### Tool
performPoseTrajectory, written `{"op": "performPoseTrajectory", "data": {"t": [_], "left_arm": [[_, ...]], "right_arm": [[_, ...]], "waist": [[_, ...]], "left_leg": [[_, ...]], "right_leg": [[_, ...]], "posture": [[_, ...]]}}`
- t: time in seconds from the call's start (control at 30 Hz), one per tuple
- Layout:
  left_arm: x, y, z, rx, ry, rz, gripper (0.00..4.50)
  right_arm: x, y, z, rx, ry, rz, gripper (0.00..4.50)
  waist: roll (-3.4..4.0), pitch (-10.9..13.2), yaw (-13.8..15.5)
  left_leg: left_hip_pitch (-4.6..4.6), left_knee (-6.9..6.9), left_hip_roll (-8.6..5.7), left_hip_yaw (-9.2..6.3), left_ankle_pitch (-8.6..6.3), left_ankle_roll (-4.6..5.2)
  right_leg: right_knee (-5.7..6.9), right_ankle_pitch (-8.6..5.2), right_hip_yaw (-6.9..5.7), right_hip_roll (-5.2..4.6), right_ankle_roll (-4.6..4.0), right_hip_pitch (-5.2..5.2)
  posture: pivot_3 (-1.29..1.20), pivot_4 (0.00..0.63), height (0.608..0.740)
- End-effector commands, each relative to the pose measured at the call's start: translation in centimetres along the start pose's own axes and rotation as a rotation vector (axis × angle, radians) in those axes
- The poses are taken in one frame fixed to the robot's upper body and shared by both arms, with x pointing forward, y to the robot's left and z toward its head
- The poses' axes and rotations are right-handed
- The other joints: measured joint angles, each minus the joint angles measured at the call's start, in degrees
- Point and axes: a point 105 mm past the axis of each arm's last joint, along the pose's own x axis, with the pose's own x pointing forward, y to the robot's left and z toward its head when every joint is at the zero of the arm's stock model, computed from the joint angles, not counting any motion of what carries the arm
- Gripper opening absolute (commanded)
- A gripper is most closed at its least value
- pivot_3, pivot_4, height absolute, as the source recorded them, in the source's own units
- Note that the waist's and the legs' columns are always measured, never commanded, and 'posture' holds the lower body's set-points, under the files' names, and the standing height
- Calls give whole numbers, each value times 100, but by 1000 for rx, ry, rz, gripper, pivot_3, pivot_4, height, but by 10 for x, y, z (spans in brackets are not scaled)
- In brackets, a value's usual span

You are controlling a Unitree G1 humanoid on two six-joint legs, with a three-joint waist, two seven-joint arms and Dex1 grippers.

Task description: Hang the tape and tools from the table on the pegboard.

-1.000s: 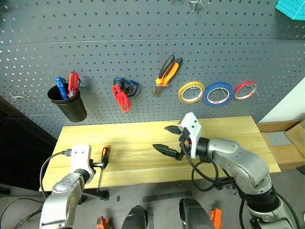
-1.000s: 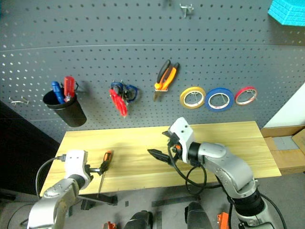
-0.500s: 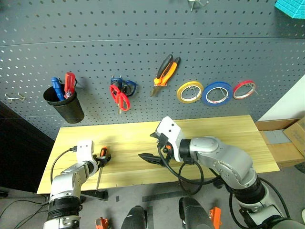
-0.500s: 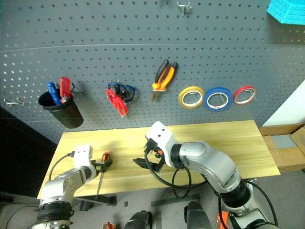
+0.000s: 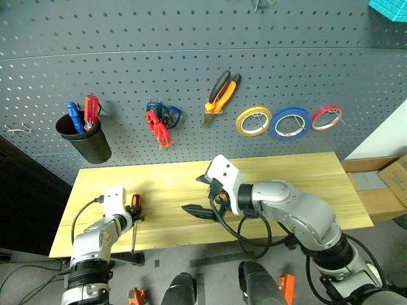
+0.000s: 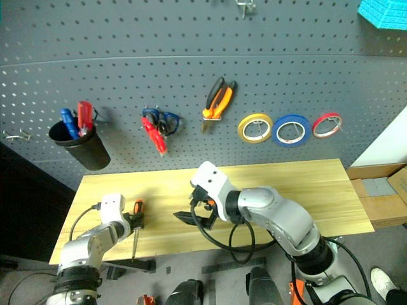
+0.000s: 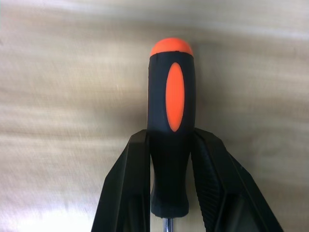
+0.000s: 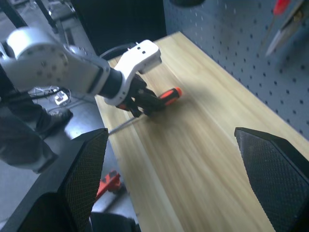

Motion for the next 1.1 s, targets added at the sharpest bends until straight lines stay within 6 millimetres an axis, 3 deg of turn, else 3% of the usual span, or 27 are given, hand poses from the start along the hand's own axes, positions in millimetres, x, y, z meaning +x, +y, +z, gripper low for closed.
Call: {"op": "performPoseTrajectory", "data": {"t": [0.03,0.13,0.23,0.37,0.47,0.53,0.6,0.8,0.9,1.1], "left_arm": [[-15,4,20,68,-134,6,875],[-32,3,18,200,-189,14,875],[-50,1,21,217,-275,46,875],[-76,-20,42,204,-435,27,874],[-96,-36,74,187,-593,-11,874],[-119,-50,111,223,-758,-61,874],[-134,-59,135,257,-862,-91,874],[-180,-51,210,240,-1144,-8,874],[-184,-45,239,217,-1216,8,874],[-165,-38,262,198,-1236,12,874]], "right_arm": [[-4,-4,20,-61,-84,3,4500],[-8,-8,26,-121,-132,4,4500],[-14,-1,30,-205,-186,69,4500],[-25,8,32,-253,-213,186,4500],[-32,8,36,-273,-226,233,4500],[-35,1,41,-278,-229,237,4500],[-36,-6,44,-285,-230,234,4500],[-32,-27,60,-295,-264,173,4500],[-31,-39,71,-304,-292,118,4500],[-27,-48,78,-310,-316,53,4500]], "waist": [[-2,-2,3],[-10,-10,6],[-16,-20,27],[-38,-48,160],[-54,-89,268],[-58,-133,320],[-69,-184,331],[-77,-325,324],[-75,-381,318],[-79,-508,309]], "left_leg": [[0,0,0,0,0,-1],[-1,-1,0,1,-3,-5],[-2,-2,0,4,-10,-16],[-11,0,0,1,-13,-21],[-21,10,0,1,-13,-22],[-21,13,0,2,-12,-22],[-20,15,0,1,-4,-34],[10,13,3,6,5,-45],[18,11,7,9,7,-49],[21,10,6,7,16,-64]], "right_leg": [[0,0,1,0,-1,-1],[-1,1,1,-1,-1,-1],[-3,1,4,-3,-2,-6],[-7,1,-2,-3,-1,-6],[-8,3,-4,-3,1,-7],[-8,4,-3,-3,1,-6],[-7,9,-5,0,3,-3],[-2,17,-2,9,1,17],[0,19,1,14,-1,19],[1,20,6,17,-3,20]], "posture": [[-73,188,740],[-59,165,740],[-50,145,740],[-25,115,740],[-5,96,740],[11,82,740],[20,72,740],[37,52,740],[32,46,740],[1,38,740]]}}
